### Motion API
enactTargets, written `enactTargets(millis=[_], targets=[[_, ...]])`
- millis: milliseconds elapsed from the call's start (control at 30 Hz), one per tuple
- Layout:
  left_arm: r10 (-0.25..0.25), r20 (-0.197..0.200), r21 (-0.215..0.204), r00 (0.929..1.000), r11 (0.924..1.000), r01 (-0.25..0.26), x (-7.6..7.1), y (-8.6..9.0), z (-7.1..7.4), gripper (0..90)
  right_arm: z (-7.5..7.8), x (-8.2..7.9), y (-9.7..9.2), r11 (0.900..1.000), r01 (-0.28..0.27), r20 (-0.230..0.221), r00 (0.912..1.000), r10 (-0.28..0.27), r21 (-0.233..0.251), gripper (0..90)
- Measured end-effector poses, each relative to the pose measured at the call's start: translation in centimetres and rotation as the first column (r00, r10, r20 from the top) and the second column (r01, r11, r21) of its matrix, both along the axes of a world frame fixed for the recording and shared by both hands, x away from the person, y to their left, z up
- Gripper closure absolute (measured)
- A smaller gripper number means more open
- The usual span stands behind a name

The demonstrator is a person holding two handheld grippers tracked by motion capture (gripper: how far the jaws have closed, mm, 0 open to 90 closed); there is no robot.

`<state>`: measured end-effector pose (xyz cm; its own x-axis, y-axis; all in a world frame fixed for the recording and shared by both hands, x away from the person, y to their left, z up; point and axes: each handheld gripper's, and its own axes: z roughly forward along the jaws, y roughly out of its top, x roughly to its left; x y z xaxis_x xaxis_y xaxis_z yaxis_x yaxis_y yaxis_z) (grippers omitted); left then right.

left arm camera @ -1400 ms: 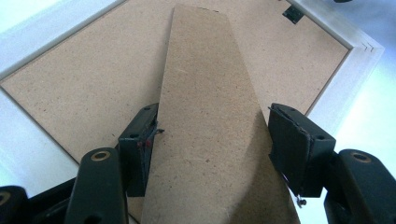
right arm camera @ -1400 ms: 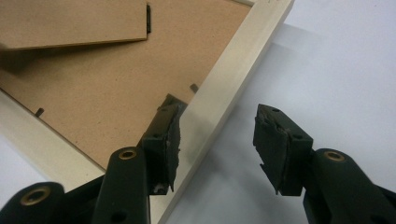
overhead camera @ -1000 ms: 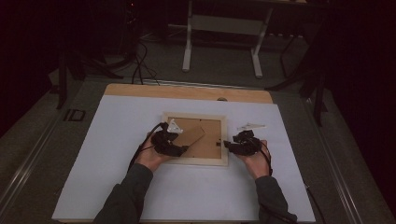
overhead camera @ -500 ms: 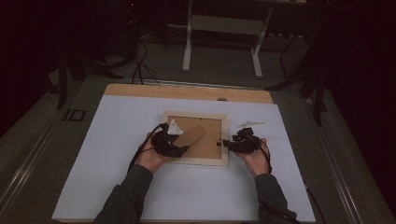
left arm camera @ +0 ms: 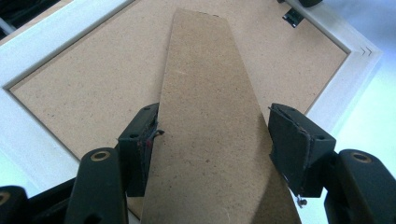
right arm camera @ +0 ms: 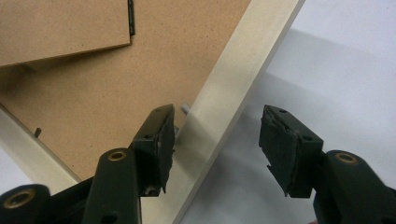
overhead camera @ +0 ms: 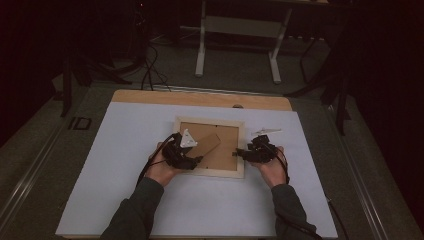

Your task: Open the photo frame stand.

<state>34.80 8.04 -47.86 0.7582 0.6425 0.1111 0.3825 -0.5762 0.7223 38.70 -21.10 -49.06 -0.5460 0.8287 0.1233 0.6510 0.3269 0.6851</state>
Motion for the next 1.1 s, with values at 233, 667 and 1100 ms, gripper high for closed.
enactTargets(millis=[233, 667, 1100], targets=[[0.0, 0.018, 0.006, 0.9998, 1.0, 0.0, -0.1, 0.0, 0.1, 39.0, -0.1, 0.2, 0.4, 1.0, -0.007, 0.001, 1.0, 0.007, -0.006, 43.5], [-0.003, 0.049, 0.018, 0.9988, 0.9998, 0.003, -0.1, 0.1, 0.3, 39.0, 0.1, 0.8, 1.3, 0.9998, -0.018, 0.0, 0.9998, 0.018, -0.012, 43.1], [0.015, 0.086, 0.037, 0.9962, 0.9992, -0.018, 0.3, 0.4, 0.6, 38.9, 0.7, 1.0, 2.0, 0.9989, -0.042, 0.023, 0.9989, 0.042, -0.022, 41.8]])
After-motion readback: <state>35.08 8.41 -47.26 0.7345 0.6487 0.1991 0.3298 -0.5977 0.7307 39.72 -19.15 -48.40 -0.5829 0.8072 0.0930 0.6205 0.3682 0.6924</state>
